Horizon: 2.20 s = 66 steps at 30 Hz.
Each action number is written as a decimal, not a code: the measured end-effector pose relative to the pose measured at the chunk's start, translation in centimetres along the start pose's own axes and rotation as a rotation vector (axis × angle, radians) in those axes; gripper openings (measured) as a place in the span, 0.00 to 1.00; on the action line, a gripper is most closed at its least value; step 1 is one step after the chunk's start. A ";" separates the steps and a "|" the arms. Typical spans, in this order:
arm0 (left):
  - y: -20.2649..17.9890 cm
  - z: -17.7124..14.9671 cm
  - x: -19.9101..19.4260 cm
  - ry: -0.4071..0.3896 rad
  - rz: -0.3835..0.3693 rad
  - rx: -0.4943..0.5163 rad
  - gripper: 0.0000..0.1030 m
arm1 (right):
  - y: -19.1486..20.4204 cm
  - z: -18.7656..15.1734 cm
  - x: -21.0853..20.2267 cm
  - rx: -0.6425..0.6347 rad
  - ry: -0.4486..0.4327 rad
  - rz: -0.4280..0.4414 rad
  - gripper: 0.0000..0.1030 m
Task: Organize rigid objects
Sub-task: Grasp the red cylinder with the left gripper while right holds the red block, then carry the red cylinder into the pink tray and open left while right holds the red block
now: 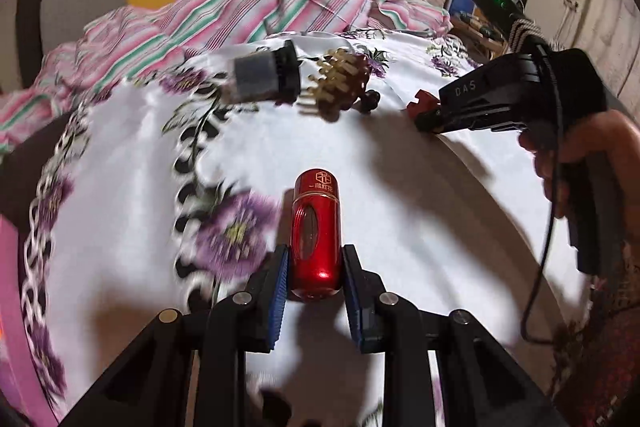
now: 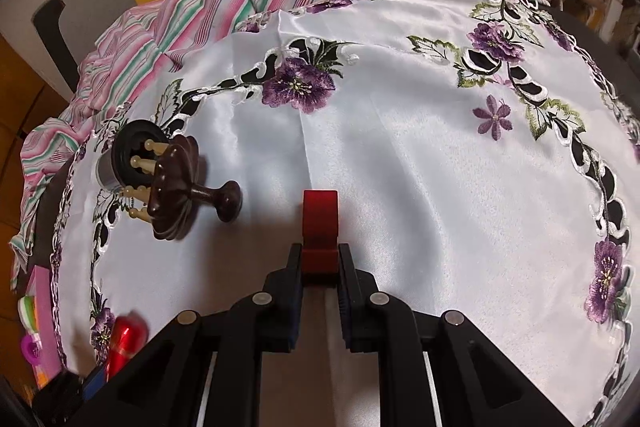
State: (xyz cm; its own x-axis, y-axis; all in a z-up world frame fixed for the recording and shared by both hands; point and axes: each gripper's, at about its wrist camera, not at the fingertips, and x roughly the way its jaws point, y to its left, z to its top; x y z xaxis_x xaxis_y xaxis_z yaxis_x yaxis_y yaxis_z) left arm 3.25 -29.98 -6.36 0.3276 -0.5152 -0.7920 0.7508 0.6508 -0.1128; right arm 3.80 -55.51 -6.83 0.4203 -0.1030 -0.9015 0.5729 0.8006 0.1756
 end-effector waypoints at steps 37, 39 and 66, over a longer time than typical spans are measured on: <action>6.5 -6.7 -10.6 -0.116 -0.066 -0.224 0.25 | 10.3 -4.9 -1.9 -0.297 -0.006 0.231 0.15; 7.3 -7.6 -12.0 -0.136 -0.048 -0.237 0.25 | 11.0 -5.3 -2.0 -0.344 -0.023 0.209 0.15; 19.0 -18.0 -18.8 -0.181 0.131 -0.517 0.26 | 20.3 -13.2 -5.3 -0.372 -0.019 0.461 0.15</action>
State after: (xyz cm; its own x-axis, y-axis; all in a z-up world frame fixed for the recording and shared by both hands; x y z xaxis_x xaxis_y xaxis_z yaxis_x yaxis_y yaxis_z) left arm 1.08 2.13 -4.44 0.5263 -0.4694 -0.7090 0.3330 0.8810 -0.3361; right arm 3.93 -30.88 -3.76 0.5815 0.2967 -0.7575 0.0449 0.9180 0.3940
